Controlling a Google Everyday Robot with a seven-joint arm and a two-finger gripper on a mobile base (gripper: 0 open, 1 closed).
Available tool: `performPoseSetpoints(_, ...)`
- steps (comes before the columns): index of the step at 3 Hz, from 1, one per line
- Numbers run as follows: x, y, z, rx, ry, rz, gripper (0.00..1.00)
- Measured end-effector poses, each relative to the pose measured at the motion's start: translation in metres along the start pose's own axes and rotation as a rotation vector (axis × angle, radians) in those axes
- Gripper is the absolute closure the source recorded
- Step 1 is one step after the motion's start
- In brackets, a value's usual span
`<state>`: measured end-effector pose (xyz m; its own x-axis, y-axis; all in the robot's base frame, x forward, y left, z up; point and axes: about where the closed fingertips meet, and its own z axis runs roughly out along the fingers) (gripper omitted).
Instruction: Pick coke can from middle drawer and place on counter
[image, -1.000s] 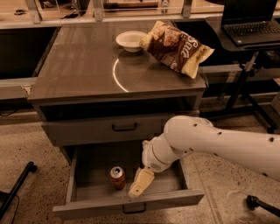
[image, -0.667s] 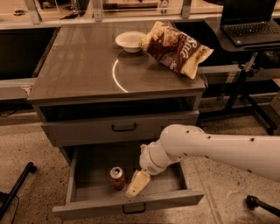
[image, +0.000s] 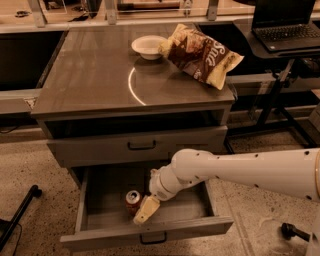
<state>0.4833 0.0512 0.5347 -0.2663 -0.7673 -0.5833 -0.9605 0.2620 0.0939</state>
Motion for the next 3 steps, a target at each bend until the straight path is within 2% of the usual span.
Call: performPoseSetpoints(3,0.015,-0.024,0.045,-0.045,-0.067,-0.02,0.0)
